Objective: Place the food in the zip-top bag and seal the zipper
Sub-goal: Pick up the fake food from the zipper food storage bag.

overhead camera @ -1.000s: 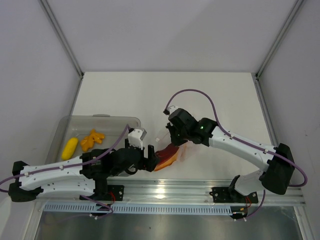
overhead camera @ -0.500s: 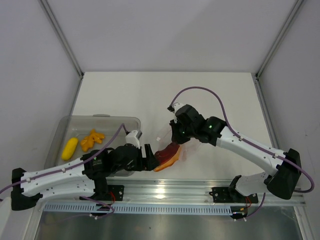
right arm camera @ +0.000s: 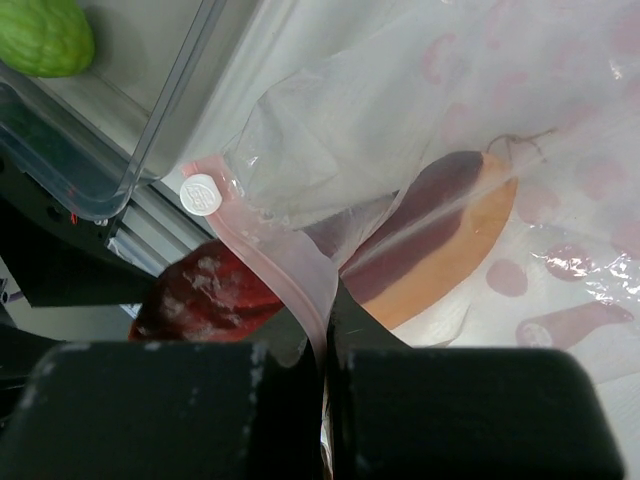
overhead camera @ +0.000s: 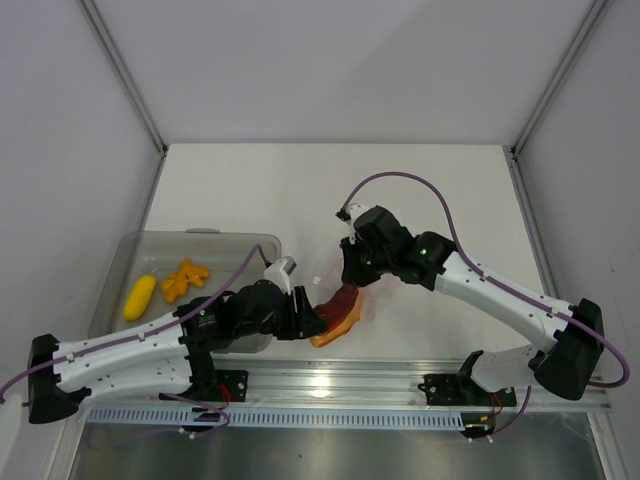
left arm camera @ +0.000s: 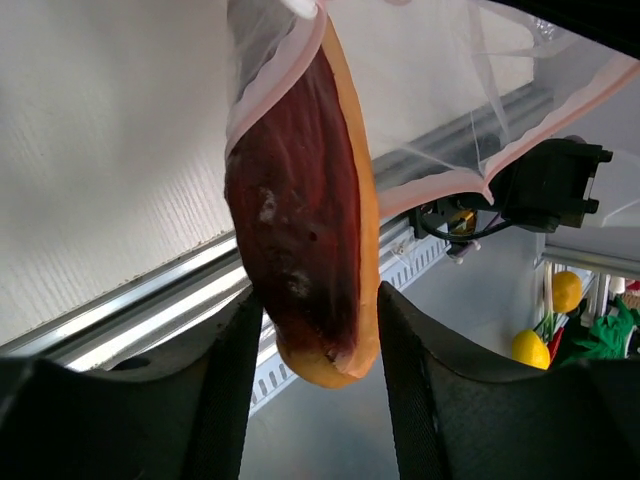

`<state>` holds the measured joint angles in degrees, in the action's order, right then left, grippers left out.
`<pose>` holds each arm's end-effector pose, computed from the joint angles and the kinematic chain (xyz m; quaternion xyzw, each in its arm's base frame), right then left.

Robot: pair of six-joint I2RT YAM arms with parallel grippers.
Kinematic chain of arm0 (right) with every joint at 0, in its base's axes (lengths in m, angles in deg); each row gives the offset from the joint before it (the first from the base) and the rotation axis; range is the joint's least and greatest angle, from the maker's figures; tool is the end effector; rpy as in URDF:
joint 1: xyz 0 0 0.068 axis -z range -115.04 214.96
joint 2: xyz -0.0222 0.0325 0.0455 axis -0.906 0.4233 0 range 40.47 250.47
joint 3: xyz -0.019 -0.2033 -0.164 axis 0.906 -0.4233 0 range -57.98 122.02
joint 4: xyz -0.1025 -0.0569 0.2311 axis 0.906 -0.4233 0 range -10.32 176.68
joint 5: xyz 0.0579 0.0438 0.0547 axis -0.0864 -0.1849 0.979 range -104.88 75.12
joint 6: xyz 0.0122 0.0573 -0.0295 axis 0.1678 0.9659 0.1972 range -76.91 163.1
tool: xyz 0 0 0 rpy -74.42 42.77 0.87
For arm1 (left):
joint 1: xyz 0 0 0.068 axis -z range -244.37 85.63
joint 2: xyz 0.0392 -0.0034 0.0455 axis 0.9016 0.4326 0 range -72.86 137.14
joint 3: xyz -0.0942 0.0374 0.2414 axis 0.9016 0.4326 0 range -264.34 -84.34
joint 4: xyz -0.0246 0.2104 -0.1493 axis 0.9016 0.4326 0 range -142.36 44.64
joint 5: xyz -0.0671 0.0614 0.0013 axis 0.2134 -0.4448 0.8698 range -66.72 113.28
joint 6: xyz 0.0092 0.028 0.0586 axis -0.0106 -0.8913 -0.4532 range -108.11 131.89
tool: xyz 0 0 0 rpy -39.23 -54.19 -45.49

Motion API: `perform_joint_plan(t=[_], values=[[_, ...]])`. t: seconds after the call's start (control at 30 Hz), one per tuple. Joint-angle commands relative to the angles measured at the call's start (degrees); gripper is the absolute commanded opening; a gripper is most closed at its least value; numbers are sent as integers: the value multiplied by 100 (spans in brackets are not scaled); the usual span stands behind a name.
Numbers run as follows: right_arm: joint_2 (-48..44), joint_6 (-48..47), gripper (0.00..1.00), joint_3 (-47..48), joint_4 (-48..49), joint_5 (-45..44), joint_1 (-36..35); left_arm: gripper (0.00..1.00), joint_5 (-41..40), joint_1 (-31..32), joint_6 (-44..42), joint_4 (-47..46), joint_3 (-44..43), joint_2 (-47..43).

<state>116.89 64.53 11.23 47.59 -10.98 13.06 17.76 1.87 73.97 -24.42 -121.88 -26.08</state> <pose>0.1797 0.2346 0.2974 -0.2559 0.8917 0.2475 0.2795 0.0835 -0.1773 0.2421 0.0111 0.8948 -0.3810 0.2324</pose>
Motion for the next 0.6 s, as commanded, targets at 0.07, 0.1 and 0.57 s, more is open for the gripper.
perform_joint_plan(t=[0.07,0.1,0.57], values=[[-224,72,0,93,200,137,83,46,341,-50,49,-430,-25,138],[-224,72,0,84,200,137,83,37,341,-50,49,-439,-43,147],[-294,239,0,75,262,445,224,1,25,-129,-417,-403,-720,314]])
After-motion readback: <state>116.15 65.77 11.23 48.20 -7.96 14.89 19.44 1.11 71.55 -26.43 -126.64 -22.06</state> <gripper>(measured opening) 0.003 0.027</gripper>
